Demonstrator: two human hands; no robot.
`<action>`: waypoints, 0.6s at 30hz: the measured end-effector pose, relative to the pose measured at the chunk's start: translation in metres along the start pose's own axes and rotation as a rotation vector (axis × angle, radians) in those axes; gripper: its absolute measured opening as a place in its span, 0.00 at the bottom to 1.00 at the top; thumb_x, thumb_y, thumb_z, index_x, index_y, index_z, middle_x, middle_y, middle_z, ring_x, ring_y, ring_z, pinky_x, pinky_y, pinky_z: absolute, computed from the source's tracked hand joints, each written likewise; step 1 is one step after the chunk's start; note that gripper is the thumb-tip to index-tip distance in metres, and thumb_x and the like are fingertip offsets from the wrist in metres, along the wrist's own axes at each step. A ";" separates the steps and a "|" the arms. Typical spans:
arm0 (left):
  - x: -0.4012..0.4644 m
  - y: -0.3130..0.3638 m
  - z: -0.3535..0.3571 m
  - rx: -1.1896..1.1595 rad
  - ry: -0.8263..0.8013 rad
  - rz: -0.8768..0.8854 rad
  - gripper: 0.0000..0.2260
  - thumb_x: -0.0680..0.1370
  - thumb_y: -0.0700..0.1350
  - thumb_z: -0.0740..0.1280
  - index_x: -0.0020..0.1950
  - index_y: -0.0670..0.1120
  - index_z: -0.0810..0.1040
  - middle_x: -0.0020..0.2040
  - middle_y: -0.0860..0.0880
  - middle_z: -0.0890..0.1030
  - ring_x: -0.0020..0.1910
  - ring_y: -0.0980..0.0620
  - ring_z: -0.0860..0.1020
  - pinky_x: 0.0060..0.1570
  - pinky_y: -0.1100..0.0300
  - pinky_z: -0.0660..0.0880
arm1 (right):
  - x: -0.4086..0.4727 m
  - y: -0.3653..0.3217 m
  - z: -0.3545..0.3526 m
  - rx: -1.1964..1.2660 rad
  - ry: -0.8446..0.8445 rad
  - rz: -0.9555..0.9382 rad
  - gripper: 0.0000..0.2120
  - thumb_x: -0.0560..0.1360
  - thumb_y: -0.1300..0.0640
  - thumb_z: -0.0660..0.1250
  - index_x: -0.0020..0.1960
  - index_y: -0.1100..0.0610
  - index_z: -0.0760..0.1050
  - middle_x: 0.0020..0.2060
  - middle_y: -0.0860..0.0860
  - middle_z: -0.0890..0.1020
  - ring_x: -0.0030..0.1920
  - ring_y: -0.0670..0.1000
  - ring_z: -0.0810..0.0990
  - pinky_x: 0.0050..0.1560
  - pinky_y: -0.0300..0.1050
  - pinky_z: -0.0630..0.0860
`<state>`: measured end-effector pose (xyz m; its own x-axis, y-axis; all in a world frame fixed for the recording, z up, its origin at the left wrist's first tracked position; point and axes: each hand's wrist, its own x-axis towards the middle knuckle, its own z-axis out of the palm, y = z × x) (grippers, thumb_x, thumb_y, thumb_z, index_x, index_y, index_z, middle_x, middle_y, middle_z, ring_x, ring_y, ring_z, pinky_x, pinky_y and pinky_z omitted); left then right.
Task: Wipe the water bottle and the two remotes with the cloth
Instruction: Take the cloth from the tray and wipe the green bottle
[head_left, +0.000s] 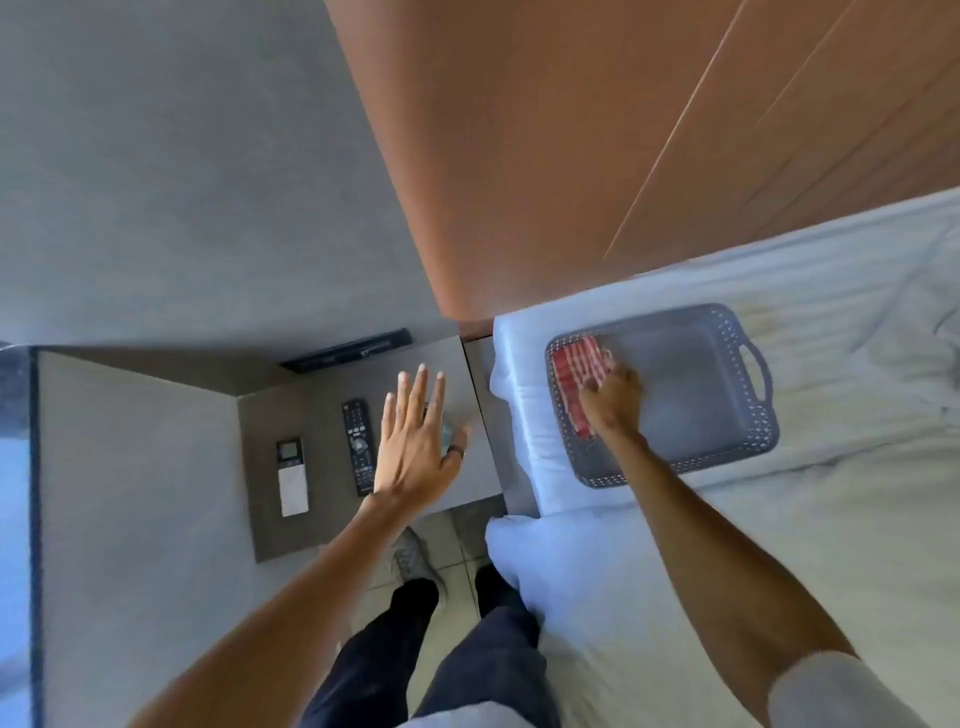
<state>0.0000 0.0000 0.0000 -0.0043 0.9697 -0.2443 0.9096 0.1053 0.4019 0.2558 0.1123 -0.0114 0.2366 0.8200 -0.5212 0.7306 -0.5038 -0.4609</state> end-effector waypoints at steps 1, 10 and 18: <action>-0.002 -0.003 0.005 0.019 -0.023 -0.008 0.35 0.86 0.57 0.59 0.87 0.48 0.46 0.87 0.44 0.44 0.86 0.41 0.38 0.85 0.40 0.44 | 0.007 0.004 0.005 -0.009 -0.005 0.076 0.25 0.83 0.58 0.64 0.77 0.67 0.64 0.73 0.67 0.72 0.73 0.67 0.71 0.73 0.60 0.72; -0.012 -0.044 -0.004 0.076 -0.115 -0.038 0.37 0.85 0.52 0.65 0.87 0.48 0.46 0.88 0.44 0.44 0.86 0.42 0.40 0.84 0.45 0.43 | 0.027 0.001 0.012 0.197 -0.144 0.314 0.18 0.82 0.54 0.64 0.61 0.68 0.81 0.60 0.64 0.86 0.61 0.63 0.85 0.63 0.52 0.82; -0.010 -0.087 -0.009 -0.109 -0.223 -0.180 0.43 0.80 0.48 0.72 0.87 0.50 0.48 0.88 0.45 0.52 0.87 0.44 0.48 0.82 0.38 0.59 | 0.006 -0.036 0.013 0.567 -0.127 0.183 0.10 0.74 0.69 0.65 0.51 0.60 0.81 0.41 0.58 0.83 0.38 0.56 0.82 0.44 0.48 0.77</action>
<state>-0.0822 -0.0174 -0.0247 -0.0590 0.8625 -0.5026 0.8527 0.3053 0.4239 0.2227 0.1317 -0.0077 0.2227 0.6851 -0.6935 0.2222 -0.7284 -0.6482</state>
